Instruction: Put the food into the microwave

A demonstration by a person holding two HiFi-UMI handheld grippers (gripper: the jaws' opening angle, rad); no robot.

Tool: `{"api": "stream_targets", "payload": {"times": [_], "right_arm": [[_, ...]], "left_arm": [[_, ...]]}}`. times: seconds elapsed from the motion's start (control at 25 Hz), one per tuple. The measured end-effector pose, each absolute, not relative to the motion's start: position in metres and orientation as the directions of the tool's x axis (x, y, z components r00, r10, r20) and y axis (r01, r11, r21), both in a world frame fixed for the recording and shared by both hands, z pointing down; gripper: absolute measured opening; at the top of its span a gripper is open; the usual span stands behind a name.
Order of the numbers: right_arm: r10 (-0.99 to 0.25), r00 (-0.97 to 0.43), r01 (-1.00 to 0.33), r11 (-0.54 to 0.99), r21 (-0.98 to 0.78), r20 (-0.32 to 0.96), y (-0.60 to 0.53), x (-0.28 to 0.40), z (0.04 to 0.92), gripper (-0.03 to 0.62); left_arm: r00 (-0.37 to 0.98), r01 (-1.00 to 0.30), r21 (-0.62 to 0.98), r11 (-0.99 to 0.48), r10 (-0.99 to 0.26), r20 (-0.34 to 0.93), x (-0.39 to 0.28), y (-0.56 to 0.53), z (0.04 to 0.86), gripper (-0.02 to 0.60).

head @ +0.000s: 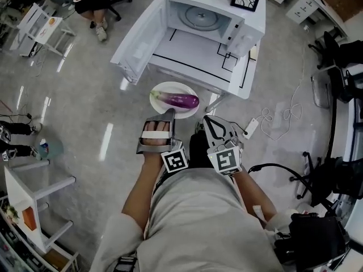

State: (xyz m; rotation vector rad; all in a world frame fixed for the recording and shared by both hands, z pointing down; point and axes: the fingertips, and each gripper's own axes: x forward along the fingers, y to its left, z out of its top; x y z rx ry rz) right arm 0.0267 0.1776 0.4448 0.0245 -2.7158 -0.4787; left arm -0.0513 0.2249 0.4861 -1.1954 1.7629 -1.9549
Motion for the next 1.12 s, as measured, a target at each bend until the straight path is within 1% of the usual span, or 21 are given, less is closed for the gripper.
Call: {"api": "stream_targets", "payload": {"times": [0.36, 0.44, 0.56, 0.72, 0.96, 1.12], "right_arm": [[0.001, -0.927, 0.137, 0.932, 0.336, 0.376, 0.129, -0.023, 0.457, 0.011], [0.014, -0.92, 0.16, 0.926, 0.343, 0.391, 0.117, -0.025, 0.459, 0.011], [0.024, -0.915, 0.18, 0.917, 0.355, 0.402, 0.095, -0.033, 0.467, 0.011], [0.01, -0.918, 0.16, 0.923, 0.35, 0.395, 0.061, -0.044, 0.476, 0.011], [-0.04, -0.929, 0.071, 0.956, 0.284, 0.367, 0.013, -0.066, 0.481, 0.011], [-0.048, -0.933, 0.046, 0.967, 0.249, 0.358, -0.007, -0.081, 0.483, 0.011]], "left_arm": [[-0.68, -0.323, -0.909, -0.263, -0.603, 0.417, -0.101, 0.178, 0.5, 0.038], [-0.677, -0.324, -0.908, -0.265, -0.606, 0.418, -0.106, 0.16, 0.502, 0.038], [-0.679, -0.287, -0.917, -0.276, -0.617, 0.398, -0.122, 0.131, 0.503, 0.037], [-0.67, -0.266, -0.913, -0.31, -0.622, 0.406, -0.14, 0.097, 0.514, 0.037], [-0.661, -0.254, -0.902, -0.349, -0.619, 0.425, -0.157, 0.062, 0.524, 0.037], [-0.65, -0.262, -0.89, -0.373, -0.614, 0.449, -0.163, 0.042, 0.531, 0.037]]}}
